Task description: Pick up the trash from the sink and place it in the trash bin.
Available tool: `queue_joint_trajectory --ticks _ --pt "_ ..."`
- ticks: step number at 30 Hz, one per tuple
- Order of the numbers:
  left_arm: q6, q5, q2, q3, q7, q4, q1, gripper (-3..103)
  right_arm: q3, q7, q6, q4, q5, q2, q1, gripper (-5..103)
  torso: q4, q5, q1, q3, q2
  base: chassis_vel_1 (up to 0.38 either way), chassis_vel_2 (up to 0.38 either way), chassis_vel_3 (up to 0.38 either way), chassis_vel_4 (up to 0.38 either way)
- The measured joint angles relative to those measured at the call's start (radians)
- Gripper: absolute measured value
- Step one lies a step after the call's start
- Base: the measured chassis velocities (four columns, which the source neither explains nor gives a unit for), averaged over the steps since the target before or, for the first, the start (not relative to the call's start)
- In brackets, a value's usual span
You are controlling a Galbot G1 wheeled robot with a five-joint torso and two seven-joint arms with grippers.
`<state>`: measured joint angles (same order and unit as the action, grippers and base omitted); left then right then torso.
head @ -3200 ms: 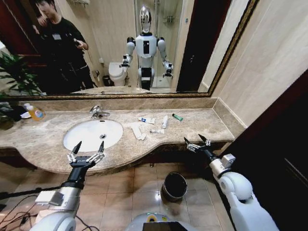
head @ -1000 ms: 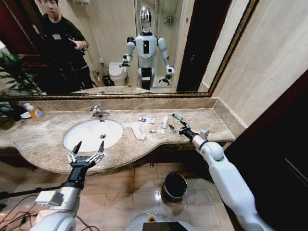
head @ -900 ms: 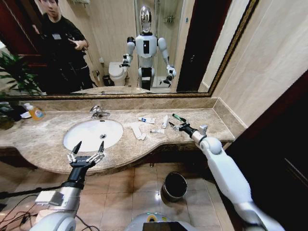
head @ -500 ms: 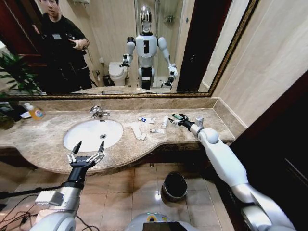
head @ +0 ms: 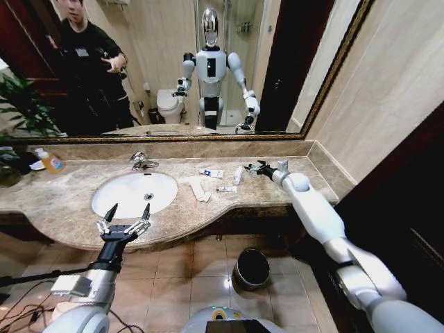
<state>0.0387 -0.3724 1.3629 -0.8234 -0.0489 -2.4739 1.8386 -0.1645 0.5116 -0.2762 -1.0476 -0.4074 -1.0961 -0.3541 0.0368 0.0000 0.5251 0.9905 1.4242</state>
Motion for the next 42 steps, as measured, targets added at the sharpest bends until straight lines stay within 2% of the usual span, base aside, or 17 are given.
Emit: queue_joint_trajectory --ticks 3,5,12,22,37,40,42 --pt "0.000 0.000 0.000 0.000 0.000 0.000 0.000 100 0.000 0.009 -0.008 0.029 0.001 0.000 0.017 100 0.0000 0.0001 0.000 0.000 0.000 0.000 0.000 0.000 0.000" --pt "0.000 0.000 0.000 0.000 0.000 0.000 0.000 100 -0.003 0.020 -0.041 0.062 -0.005 0.000 0.035 100 0.0000 0.0000 0.000 0.000 0.000 0.000 0.000 0.000 0.000" --pt "0.000 0.000 0.000 0.000 0.000 0.000 0.000 100 -0.012 0.034 -0.051 0.115 -0.011 -0.003 0.040 100 -0.0001 0.0002 0.000 0.000 0.000 0.000 0.000 0.000 0.000" --pt "0.000 0.000 0.000 0.000 0.000 0.000 0.000 100 -0.028 -0.014 -0.054 0.133 -0.031 -0.023 0.041 100 0.0000 0.0000 0.000 0.000 0.000 0.000 0.000 0.000 0.000" --pt "0.000 0.000 0.000 0.000 0.000 0.000 0.000 100 -0.024 -0.061 -0.048 0.175 0.013 -0.058 0.053 100 0.0000 0.0000 0.000 0.000 0.000 0.000 0.000 0.000 0.000" --pt "0.000 0.000 0.000 0.000 0.000 0.000 0.000 100 -0.025 -0.084 -0.062 0.182 0.033 -0.060 0.063 88 0.0000 0.0000 0.000 0.000 0.000 0.000 0.000 0.000 0.000" --pt "0.000 0.000 0.000 0.000 0.000 0.000 0.000 100 -0.024 -0.090 -0.067 0.183 0.034 -0.060 0.066 85 0.0000 0.0000 0.000 0.000 0.000 0.000 0.000 0.000 0.000"
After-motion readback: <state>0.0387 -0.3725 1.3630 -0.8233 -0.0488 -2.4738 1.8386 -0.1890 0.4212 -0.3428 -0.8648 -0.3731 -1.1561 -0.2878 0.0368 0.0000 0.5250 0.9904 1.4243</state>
